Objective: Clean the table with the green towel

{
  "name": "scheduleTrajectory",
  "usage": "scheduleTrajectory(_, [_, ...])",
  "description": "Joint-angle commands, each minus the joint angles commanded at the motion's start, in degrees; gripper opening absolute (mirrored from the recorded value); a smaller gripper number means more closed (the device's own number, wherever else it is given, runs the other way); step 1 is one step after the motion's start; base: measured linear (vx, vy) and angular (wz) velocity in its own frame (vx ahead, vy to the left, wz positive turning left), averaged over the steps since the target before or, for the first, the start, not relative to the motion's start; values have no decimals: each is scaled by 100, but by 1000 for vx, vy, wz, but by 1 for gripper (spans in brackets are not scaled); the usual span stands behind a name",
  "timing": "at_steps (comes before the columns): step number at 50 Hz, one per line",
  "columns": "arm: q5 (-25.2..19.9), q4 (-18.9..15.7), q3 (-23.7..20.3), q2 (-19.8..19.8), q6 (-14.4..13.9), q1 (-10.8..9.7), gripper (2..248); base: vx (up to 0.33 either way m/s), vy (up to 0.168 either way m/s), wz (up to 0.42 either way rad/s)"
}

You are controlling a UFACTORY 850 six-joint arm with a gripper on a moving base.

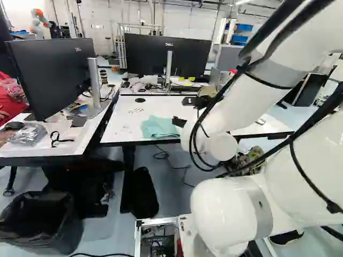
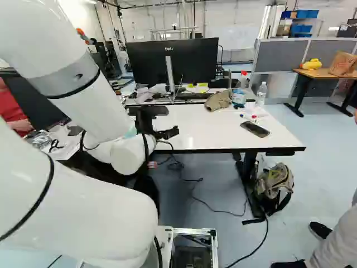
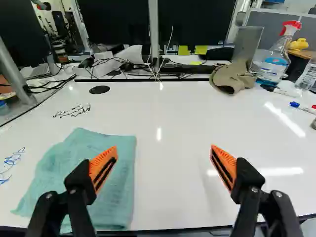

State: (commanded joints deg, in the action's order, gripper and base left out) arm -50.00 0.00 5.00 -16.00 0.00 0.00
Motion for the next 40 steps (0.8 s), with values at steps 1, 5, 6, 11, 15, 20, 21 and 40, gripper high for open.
scheduleTrajectory(1, [0, 0, 0, 0, 0, 0, 247, 0, 0, 0])
scheduleTrajectory(5, [0, 0, 0, 0, 0, 0, 247, 0, 0, 0])
scheduleTrajectory(6, [0, 0, 0, 0, 0, 0, 247, 0, 0, 0])
scheduleTrajectory(11, [0, 0, 0, 0, 0, 0, 247, 0, 0, 0])
scheduleTrajectory(15, [0, 0, 0, 0, 0, 0, 247, 0, 0, 0])
scheduleTrajectory(20, [0, 0, 0, 0, 0, 0, 247, 0, 0, 0])
scheduleTrajectory(21, [0, 0, 0, 0, 0, 0, 247, 0, 0, 0])
scheduleTrajectory(40, [0, 0, 286, 122, 0, 111, 247, 0, 0, 0])
